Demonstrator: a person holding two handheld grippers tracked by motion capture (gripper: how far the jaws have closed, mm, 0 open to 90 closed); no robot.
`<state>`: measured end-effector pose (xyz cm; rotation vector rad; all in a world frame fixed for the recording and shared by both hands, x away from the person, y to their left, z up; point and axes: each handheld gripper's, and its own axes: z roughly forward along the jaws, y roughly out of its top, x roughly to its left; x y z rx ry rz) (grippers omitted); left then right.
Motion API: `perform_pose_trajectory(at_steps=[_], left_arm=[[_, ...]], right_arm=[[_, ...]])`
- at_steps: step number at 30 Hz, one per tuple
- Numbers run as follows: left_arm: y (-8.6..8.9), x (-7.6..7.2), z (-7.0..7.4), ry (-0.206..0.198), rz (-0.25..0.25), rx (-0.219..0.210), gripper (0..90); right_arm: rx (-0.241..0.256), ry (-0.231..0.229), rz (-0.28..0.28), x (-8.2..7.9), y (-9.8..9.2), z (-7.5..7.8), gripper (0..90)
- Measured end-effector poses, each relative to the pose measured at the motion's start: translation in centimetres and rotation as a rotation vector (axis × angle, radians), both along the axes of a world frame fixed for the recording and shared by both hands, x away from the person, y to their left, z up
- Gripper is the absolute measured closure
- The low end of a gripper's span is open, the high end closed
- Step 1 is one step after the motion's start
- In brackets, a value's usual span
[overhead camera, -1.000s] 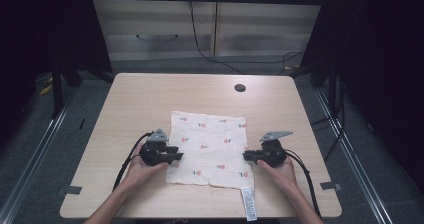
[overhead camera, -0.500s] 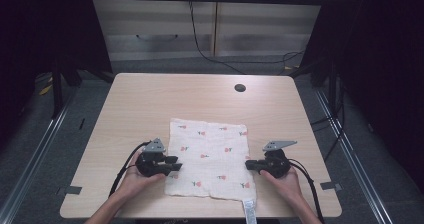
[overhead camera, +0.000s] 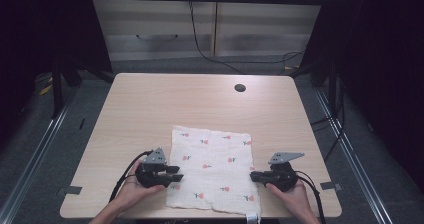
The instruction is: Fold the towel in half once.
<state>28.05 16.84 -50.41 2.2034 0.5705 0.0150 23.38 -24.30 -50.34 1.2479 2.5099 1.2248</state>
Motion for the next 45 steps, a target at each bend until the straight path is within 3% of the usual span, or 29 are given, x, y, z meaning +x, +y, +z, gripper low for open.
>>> perform_pose_trajectory(at_steps=[4,7,9,11,14,16,19,26,32,36,39,41,45], left_arm=[[0.1,-0.2,0.1,0.032,-0.032,-0.011,60.5],[0.1,0.4,0.6,-0.003,-0.037,-0.013,59.0],[0.1,1.1,1.1,-0.017,0.007,-0.044,59.0],[-0.1,2.0,1.2,-0.023,0.037,-0.032,59.5],[-0.4,2.9,0.7,-0.021,0.078,-0.009,59.7],[-0.4,3.3,0.3,0.000,0.089,0.007,59.8],[-0.2,3.5,0.1,-0.003,0.098,0.013,59.6],[-0.4,3.6,-0.2,-0.039,0.109,0.017,59.6],[-0.2,3.8,-0.3,-0.025,0.105,-0.001,59.6],[-0.1,3.8,-0.4,-0.021,0.106,-0.019,59.5],[0.0,4.0,-0.4,-0.011,0.108,-0.027,59.6],[0.1,4.0,-0.4,-0.010,0.105,-0.029,59.5],[0.0,3.9,-0.4,-0.016,0.105,-0.027,59.4]], right_arm=[[-0.009,0.005,0.011,-0.6,0.3,0.2,80.4],[-0.030,0.002,0.016,-0.6,0.8,0.5,71.4],[-0.030,-0.031,0.010,0.0,0.8,1.0,67.9],[0.001,-0.046,-0.004,1.1,0.7,1.4,66.9],[-0.006,-0.076,-0.022,3.2,0.6,2.0,66.5],[-0.013,-0.102,-0.040,4.9,0.5,2.3,67.8],[-0.014,-0.115,-0.071,7.4,0.3,2.5,70.2],[-0.046,-0.091,-0.123,11.6,0.2,0.9,72.4],[-0.061,-0.092,-0.139,12.4,0.7,0.3,68.6],[-0.062,-0.086,-0.150,12.9,0.0,0.1,67.9],[-0.040,-0.079,-0.147,13.2,-0.4,-0.2,67.9],[-0.062,-0.081,-0.141,13.3,-0.1,-0.4,67.4],[-0.059,-0.086,-0.133,13.3,0.3,-0.5,73.2]])
